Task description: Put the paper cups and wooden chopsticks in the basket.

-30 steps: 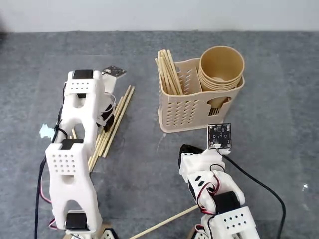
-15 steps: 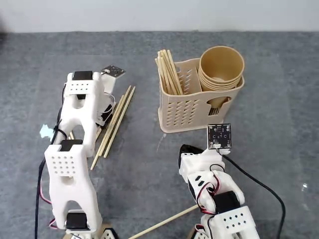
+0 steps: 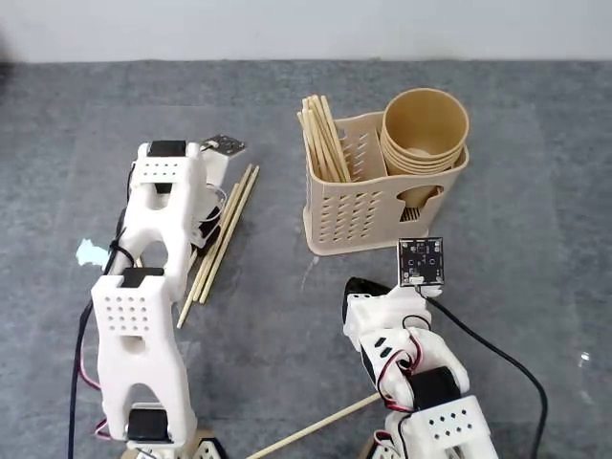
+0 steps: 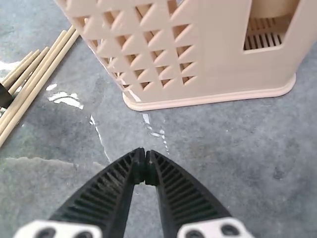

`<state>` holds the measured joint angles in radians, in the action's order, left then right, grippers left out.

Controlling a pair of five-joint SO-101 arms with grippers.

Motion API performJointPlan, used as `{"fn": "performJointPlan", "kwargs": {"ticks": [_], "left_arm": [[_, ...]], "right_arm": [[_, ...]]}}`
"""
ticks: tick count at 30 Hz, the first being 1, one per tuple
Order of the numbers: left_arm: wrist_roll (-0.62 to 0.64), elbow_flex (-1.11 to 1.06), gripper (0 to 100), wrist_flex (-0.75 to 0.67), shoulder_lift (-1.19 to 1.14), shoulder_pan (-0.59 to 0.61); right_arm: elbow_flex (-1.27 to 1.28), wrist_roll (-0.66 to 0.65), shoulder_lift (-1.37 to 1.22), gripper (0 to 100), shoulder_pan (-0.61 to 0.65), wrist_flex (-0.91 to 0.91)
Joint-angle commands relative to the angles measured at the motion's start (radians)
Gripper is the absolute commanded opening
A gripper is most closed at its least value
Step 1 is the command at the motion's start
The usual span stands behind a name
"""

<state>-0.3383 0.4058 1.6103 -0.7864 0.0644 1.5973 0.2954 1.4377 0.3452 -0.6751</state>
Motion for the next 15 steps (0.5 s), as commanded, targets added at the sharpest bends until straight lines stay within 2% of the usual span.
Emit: {"fn": "performJointPlan", "kwargs": {"ticks": [1,5,8,11,15], "left_arm": [[0.005,0.028,12,0.014,-0.017,0.011],[-0.002,0.025,9,0.014,-0.017,0.006],[-0.003,0.025,1,0.014,-0.017,-0.009],[-0.003,0.027,1,0.02,-0.008,-0.026],[-0.003,0.094,1,0.104,-0.008,-0.052]], "right_arm": [[-0.003,0.005,0.015,1.4,-0.007,0.005],[-0.003,0.005,0.015,1.4,-0.007,0.005],[-0.005,0.005,0.015,1.4,-0.008,0.005],[-0.005,0.005,0.015,1.4,-0.008,0.005],[-0.005,0.005,0.015,1.4,-0.008,0.005]]}}
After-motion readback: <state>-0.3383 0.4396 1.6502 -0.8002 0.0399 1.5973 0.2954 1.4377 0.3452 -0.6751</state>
